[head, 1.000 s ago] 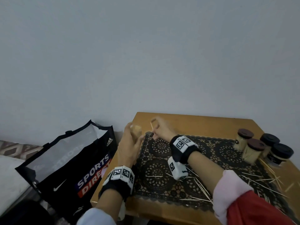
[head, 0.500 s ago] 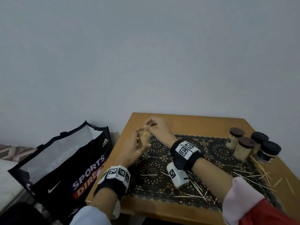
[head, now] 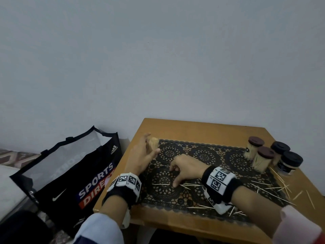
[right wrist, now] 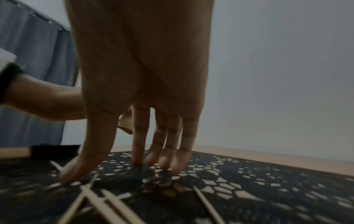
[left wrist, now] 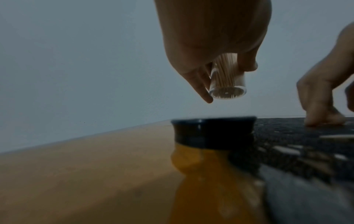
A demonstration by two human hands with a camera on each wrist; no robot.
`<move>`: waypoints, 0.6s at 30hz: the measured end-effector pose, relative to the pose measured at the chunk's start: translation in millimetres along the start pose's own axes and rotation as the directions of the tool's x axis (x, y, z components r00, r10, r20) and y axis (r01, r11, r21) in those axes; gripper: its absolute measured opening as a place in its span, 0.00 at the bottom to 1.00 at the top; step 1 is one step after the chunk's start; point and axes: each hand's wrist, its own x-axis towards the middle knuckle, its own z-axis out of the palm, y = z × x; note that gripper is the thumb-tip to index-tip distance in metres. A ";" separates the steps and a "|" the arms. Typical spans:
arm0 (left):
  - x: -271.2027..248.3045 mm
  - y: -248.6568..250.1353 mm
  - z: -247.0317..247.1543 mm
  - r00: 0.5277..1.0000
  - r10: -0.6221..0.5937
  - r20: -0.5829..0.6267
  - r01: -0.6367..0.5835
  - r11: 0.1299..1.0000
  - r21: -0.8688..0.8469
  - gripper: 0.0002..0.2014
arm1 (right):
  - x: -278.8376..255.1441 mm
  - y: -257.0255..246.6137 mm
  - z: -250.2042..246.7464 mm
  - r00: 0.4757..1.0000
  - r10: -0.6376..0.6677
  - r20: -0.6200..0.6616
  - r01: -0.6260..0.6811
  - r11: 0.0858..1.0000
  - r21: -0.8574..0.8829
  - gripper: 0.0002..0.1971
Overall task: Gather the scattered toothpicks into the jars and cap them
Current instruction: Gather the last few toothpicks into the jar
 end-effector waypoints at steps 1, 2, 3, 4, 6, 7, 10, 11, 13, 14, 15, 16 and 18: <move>0.2 0.1 -0.2 1.000 -0.006 0.003 0.006 1.000 0.003 0.35 | -4.2 0.1 0.1 1.000 -0.004 -0.005 0.004 1.000 -0.011 0.30; 0.5 0.4 0.0 1.000 -0.013 0.008 0.013 1.000 0.007 0.35 | -8.3 1.2 0.3 1.000 -0.002 -0.002 0.002 1.000 -0.009 0.30; 0.5 1.1 0.0 1.000 -0.014 0.010 0.013 1.000 0.012 0.35 | -12.5 2.9 -0.4 1.000 -0.003 0.004 0.003 1.000 -0.005 0.29; 0.5 1.6 0.3 1.000 -0.015 0.009 0.014 1.000 0.015 0.35 | -16.7 4.8 -1.2 1.000 -0.006 0.010 0.006 1.000 -0.003 0.28; -0.4 2.0 0.3 1.000 -0.014 0.009 0.013 1.000 0.019 0.35 | -24.5 7.9 -2.8 1.000 -0.014 0.016 0.014 1.000 -0.012 0.25; -0.6 1.8 0.2 1.000 -0.014 0.013 0.014 1.000 0.019 0.35 | -28.6 9.3 -3.1 1.000 -0.014 0.015 0.015 1.000 -0.014 0.24; -0.9 0.7 -0.1 1.000 -0.017 0.026 0.016 1.000 0.019 0.35 | -39.1 11.9 -2.4 1.000 -0.006 -0.006 0.006 0.999 -0.051 0.21; -0.9 0.5 -0.3 0.999 -0.022 0.026 0.021 1.000 0.018 0.35 | -42.0 12.6 -1.2 1.000 -0.003 -0.020 0.001 0.998 -0.064 0.19; -1.5 1.0 -0.5 0.999 -0.025 0.029 0.024 0.999 0.026 0.35 | -47.4 12.5 2.1 0.999 0.008 -0.045 -0.012 0.995 -0.095 0.13; -1.7 1.6 -0.5 0.999 -0.026 0.034 0.025 0.999 0.030 0.35 | -50.2 11.6 3.6 0.998 0.012 -0.058 -0.019 0.993 -0.116 0.09; -2.0 2.4 -0.7 0.999 -0.028 0.040 0.027 0.999 0.032 0.35 | -52.5 10.7 4.4 0.998 0.017 -0.064 -0.026 0.990 -0.137 0.07; -2.2 2.8 -0.8 0.998 -0.032 0.047 0.031 0.999 0.031 0.35 | -54.9 9.0 4.2 0.998 0.018 -0.066 -0.028 0.988 -0.153 0.05; -2.5 2.2 -1.5 0.998 -0.037 0.051 0.036 0.999 0.031 0.35 | -58.3 6.0 1.9 0.998 0.018 -0.066 -0.029 0.986 -0.166 0.03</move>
